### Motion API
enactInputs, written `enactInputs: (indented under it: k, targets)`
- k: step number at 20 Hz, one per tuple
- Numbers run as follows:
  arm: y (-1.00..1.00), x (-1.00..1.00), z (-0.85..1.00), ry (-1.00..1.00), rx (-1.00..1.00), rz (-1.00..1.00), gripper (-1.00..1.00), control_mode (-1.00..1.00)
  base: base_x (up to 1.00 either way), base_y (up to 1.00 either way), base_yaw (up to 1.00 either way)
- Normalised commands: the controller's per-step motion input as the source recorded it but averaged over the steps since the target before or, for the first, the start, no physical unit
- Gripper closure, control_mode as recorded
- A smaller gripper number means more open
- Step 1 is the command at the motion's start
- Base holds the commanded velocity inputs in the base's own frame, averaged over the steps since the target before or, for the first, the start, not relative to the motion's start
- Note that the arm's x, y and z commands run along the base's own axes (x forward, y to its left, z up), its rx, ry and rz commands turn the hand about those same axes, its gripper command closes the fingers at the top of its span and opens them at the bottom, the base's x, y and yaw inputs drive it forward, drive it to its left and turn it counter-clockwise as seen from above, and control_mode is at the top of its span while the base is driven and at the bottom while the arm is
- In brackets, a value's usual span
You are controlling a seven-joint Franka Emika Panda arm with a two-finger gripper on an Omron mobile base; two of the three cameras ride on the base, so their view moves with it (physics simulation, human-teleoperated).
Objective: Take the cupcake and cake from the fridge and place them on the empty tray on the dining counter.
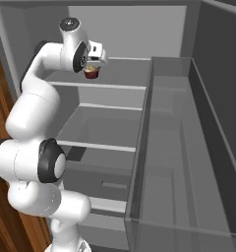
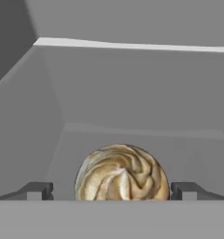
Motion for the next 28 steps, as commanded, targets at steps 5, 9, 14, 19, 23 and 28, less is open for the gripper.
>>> enactInputs:
  k: [5, 9, 14, 19, 23, 28]
  targets:
    - [-0.06, 0.01, -0.15, 0.00, 0.00, 0.00, -1.00, -1.00, 0.00, 0.00, 0.00]
    - [-0.06, 0.04, -0.18, 0.00, 0.00, 0.00, -1.00, -1.00, 0.00, 0.00, 0.00]
    - [0.00, 0.21, -0.27, 0.00, 0.00, 0.00, -1.00, -1.00, 0.00, 0.00, 0.00]
    - [0.00, 0.20, -0.27, 0.00, 0.00, 0.00, -1.00, -1.00, 0.00, 0.00, 0.00]
    - [0.00, 0.23, -0.32, 0.00, 0.00, 0.00, 1.00, -1.00, 0.00, 0.00, 0.00]
    - [0.00, 0.32, -0.49, 0.00, 0.00, 0.00, 1.00, -1.00, 0.00, 0.00, 0.00]
